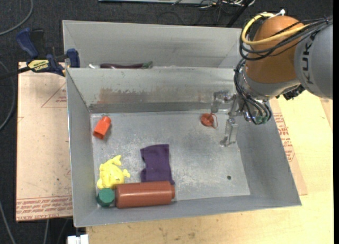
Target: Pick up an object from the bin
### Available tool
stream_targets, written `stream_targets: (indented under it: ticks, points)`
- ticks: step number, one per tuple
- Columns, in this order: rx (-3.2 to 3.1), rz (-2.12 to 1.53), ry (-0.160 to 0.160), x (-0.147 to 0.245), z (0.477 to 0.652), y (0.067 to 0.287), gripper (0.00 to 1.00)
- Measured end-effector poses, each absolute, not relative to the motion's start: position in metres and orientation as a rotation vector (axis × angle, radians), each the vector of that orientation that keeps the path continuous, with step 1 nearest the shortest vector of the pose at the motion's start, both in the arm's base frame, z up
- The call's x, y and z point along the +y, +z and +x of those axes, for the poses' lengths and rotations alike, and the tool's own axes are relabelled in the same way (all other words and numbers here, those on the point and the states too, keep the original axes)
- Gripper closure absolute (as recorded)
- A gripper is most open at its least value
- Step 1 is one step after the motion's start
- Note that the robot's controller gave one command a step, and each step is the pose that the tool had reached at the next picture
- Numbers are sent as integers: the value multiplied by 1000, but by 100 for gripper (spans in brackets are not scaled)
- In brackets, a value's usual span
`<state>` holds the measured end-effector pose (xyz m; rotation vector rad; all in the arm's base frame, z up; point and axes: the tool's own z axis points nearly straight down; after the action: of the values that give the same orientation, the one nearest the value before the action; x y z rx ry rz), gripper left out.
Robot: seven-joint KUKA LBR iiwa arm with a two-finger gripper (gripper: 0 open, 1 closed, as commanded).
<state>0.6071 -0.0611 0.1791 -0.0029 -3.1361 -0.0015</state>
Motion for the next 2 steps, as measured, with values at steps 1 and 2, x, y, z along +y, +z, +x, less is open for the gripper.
stream_targets:
  ticks: [1,2]
  points:
    - [-3143,-1,-1,-61,608,184,0]
    - [-3152,29,2,-38,626,149,0]
